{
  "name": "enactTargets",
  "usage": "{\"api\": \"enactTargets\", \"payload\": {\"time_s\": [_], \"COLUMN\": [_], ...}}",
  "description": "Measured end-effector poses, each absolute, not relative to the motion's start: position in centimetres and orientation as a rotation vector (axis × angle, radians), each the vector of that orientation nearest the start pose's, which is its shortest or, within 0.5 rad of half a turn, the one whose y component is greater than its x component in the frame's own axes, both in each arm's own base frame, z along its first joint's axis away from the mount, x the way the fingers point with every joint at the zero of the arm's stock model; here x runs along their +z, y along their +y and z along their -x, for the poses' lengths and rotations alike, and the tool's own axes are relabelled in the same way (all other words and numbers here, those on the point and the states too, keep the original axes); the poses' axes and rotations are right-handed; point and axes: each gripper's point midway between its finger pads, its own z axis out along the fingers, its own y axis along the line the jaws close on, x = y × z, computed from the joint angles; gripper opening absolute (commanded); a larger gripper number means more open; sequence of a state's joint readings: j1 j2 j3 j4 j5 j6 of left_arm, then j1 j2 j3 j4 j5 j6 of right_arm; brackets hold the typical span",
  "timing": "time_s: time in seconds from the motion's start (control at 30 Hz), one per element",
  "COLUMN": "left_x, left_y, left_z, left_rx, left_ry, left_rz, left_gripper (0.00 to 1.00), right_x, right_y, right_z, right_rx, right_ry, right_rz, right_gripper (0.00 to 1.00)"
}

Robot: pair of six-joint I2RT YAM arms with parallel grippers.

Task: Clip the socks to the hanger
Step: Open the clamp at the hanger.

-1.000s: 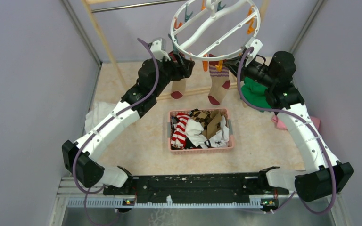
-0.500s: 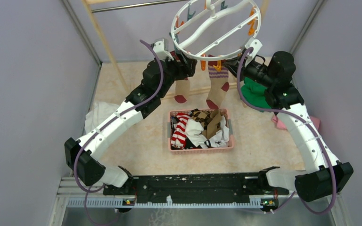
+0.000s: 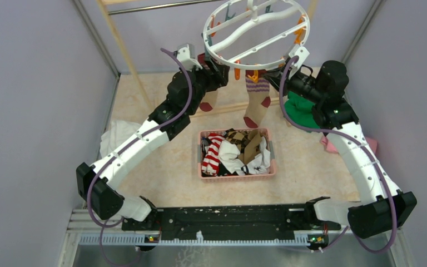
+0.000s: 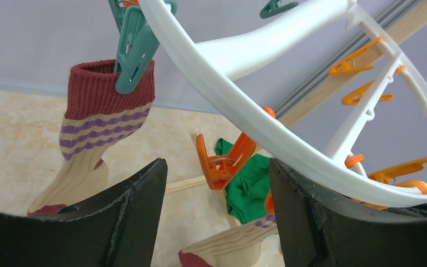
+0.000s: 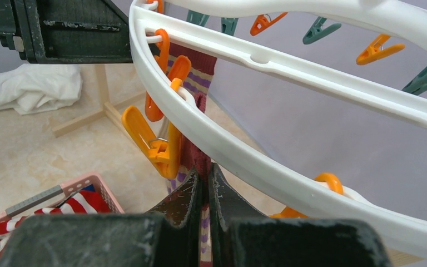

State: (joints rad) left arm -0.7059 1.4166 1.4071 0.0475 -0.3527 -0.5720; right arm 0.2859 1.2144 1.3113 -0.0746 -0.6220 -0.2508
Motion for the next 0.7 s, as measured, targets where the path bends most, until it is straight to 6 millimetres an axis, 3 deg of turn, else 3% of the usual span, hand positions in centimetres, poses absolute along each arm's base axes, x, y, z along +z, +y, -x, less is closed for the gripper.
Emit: {"api": "enactTargets", "payload": {"time_s": [0.43,0.7], "left_x": [41.59,41.30], "left_y": [-27.56,-27.63], "left_z": [-38.89,-39.28], "left_rx": [-0.736,-0.724], "left_ry": [1.524,1.523], "left_rz": [0.183,0.188], "left_gripper": [0.68,0.50], "right_x": [40.89,40.90], "right_y": [19.98,19.93], "right_z": [-34.73,-34.78], "right_rx": [0.507,0.504], "right_ry": [1.313,1.314], "right_rz": [0.870,0.868], "right_gripper": [0.00,0.00]}}
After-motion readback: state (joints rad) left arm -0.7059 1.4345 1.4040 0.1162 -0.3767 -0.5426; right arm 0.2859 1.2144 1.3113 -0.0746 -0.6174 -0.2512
